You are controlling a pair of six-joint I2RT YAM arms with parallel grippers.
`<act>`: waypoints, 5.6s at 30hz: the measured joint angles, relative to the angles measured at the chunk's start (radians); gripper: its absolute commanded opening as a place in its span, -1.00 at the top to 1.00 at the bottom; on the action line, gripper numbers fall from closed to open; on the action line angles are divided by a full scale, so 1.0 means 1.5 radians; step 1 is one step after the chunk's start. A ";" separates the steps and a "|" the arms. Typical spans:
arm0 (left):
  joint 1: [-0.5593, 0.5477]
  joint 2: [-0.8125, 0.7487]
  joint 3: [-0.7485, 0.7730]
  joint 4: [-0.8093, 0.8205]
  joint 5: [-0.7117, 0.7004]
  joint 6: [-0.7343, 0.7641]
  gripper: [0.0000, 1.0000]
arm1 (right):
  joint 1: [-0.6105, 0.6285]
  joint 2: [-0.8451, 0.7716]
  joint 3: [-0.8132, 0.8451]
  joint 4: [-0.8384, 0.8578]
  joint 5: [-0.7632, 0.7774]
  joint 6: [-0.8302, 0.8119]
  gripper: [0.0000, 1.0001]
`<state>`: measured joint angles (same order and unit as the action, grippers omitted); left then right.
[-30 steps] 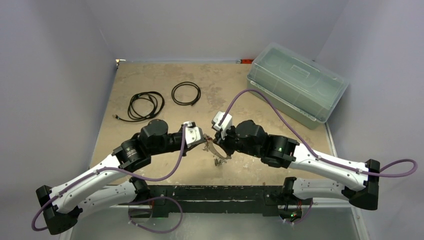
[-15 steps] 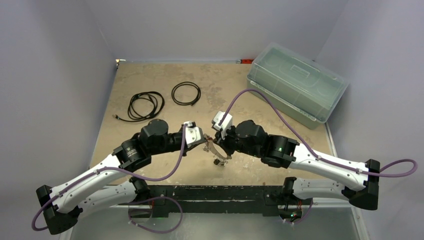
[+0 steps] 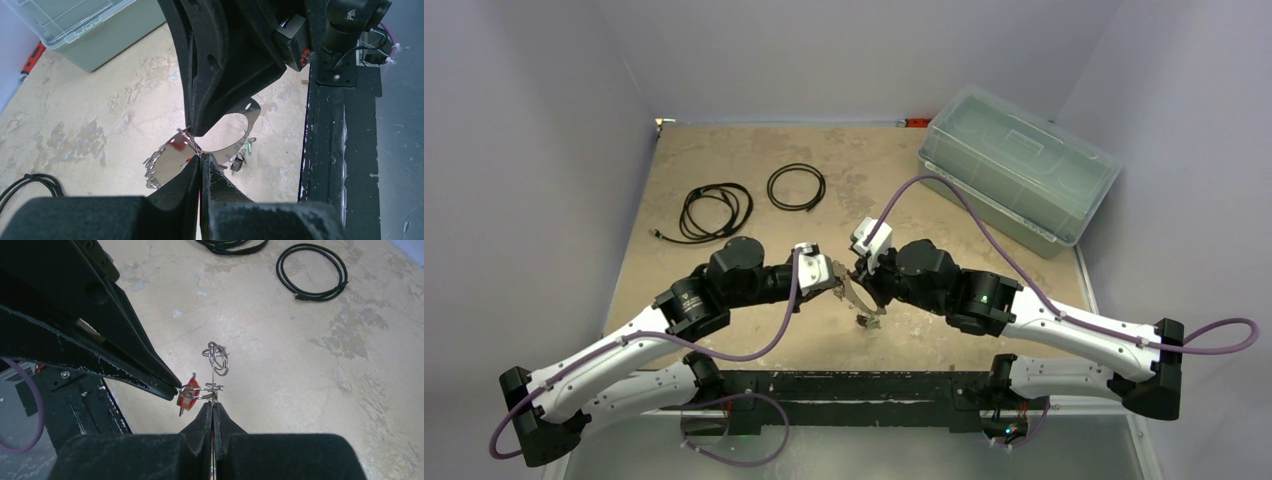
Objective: Put the keys on the keyring
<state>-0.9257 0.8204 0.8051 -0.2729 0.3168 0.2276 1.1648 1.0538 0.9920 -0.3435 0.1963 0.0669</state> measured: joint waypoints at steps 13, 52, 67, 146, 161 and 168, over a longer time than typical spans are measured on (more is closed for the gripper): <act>0.000 0.008 0.000 0.004 0.003 0.000 1.00 | 0.000 0.000 0.000 0.014 0.016 0.011 1.00; -0.009 0.021 0.072 -0.033 -0.022 0.021 0.03 | 0.000 -0.089 -0.090 0.157 0.011 0.010 1.00; -0.013 0.014 0.098 -0.039 0.013 0.089 -0.09 | 0.000 -0.119 -0.088 0.135 -0.022 -0.003 1.00; -0.028 0.065 0.181 -0.169 0.227 0.172 1.00 | 0.004 -0.138 -0.047 0.054 -0.221 -0.071 0.37; -0.029 0.030 0.146 -0.068 0.186 0.075 1.00 | 0.004 -0.168 -0.047 0.065 -0.171 -0.069 0.12; -0.030 0.014 0.139 -0.009 0.140 0.026 1.00 | 0.004 -0.167 -0.047 0.065 -0.157 -0.069 0.05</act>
<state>-0.9703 0.8421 1.0130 -0.2871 0.5270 0.2668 1.1706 0.8036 0.9211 -0.2466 -0.0399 -0.0360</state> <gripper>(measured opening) 0.019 0.462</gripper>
